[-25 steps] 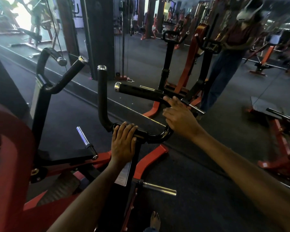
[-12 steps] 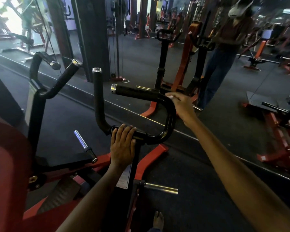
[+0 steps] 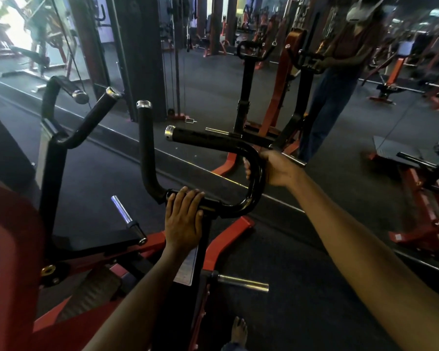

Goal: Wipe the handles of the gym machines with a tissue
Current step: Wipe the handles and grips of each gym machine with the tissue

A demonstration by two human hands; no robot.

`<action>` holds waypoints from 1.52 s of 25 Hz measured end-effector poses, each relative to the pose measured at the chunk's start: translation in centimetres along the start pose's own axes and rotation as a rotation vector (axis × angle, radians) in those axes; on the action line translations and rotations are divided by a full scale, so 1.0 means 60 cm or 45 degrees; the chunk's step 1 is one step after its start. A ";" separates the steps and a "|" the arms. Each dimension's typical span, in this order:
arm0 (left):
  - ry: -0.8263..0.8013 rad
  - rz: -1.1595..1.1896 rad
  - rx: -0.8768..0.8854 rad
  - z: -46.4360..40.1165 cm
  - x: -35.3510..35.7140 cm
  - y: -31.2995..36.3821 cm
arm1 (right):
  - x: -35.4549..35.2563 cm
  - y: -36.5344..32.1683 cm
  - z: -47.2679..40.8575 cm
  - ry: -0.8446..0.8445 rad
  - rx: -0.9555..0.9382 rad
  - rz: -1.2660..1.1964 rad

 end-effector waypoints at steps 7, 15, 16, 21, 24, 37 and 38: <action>0.040 0.009 0.017 -0.010 0.004 0.002 | -0.005 -0.027 -0.006 0.024 -0.174 -0.075; 0.033 0.025 0.027 -0.010 0.011 -0.001 | 0.009 0.042 0.090 0.733 -1.363 0.984; 0.028 0.018 0.017 -0.010 0.011 -0.001 | 0.032 0.009 0.073 0.645 -1.368 1.099; 0.024 0.013 -0.020 -0.001 0.006 -0.003 | 0.129 -0.063 -0.003 0.135 -1.231 1.770; 0.026 0.016 -0.012 0.001 0.003 -0.001 | 0.044 -0.036 0.061 0.211 -1.274 1.569; -0.013 -0.085 -0.082 -0.008 -0.001 0.007 | 0.074 -0.081 0.032 -0.130 -1.234 1.596; -0.018 -0.086 -0.095 -0.012 -0.004 0.009 | 0.055 -0.077 0.046 -0.098 -1.249 1.567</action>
Point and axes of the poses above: each hand's wrist, its own z-axis away from the middle knuckle, its own x-axis out of the palm, y = z × x, the point moved 5 cm from there along -z, towards the middle knuckle, and after that the axes turned 6 degrees about -z, right-handed, at the moved point
